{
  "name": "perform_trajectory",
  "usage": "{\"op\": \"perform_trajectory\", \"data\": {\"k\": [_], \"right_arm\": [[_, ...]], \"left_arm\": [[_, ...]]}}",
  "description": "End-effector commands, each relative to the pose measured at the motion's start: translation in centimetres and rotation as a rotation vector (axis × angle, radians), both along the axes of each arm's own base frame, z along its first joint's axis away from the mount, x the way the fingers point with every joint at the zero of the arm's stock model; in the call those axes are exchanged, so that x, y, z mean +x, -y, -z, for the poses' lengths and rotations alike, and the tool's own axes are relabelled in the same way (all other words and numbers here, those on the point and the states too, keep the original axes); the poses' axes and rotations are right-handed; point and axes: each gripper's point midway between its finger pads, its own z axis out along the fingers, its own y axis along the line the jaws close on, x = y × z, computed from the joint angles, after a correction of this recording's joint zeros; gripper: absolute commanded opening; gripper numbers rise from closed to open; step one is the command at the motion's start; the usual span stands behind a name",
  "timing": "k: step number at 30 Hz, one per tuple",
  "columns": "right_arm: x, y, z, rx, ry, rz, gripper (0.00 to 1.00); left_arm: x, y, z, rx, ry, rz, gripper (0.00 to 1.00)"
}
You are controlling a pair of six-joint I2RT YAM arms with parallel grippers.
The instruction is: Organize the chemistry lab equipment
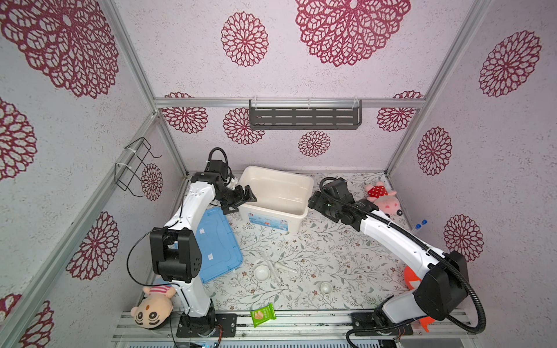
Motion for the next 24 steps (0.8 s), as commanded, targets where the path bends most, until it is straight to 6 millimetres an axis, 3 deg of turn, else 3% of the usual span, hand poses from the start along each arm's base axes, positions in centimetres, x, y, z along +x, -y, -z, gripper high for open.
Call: {"op": "perform_trajectory", "data": {"k": [1,6,8,12,15,18,22,24], "right_arm": [[-1.3,1.9,-1.4,-0.028,0.025,0.036,0.88],[-2.1,3.5,-1.7,-0.061,0.044,0.061,0.87],[-2.1,2.9,-1.8,-0.056,0.047,0.023,0.85],[-1.9,-1.1,-2.1,-0.001,0.047,-0.102,0.77],[-1.5,-3.6,-1.1,-0.017,0.014,-0.160,0.70],[-0.9,-4.1,0.6,-0.032,-0.063,-0.117,0.59],[-0.2,-4.3,2.3,-0.045,-0.120,-0.073,0.56],[-0.3,-3.9,3.3,-0.079,-0.155,-0.057,0.42]], "left_arm": [[-0.4,4.6,-2.5,-0.104,0.061,0.005,0.99],[-2.7,7.1,-4.1,-0.170,0.073,0.019,1.00],[-2.9,6.6,-5.5,-0.166,0.112,0.014,1.00],[-2.1,0.6,-8.1,0.017,0.236,-0.085,0.98],[-1.2,-3.6,-9.4,0.046,0.280,-0.179,0.97],[-1.1,-6.5,-10.1,0.037,0.288,-0.253,0.97],[-1.8,-8.5,-10.0,0.084,0.304,-0.290,0.97],[-2.3,-8.9,-9.8,0.091,0.293,-0.299,0.97]]}}
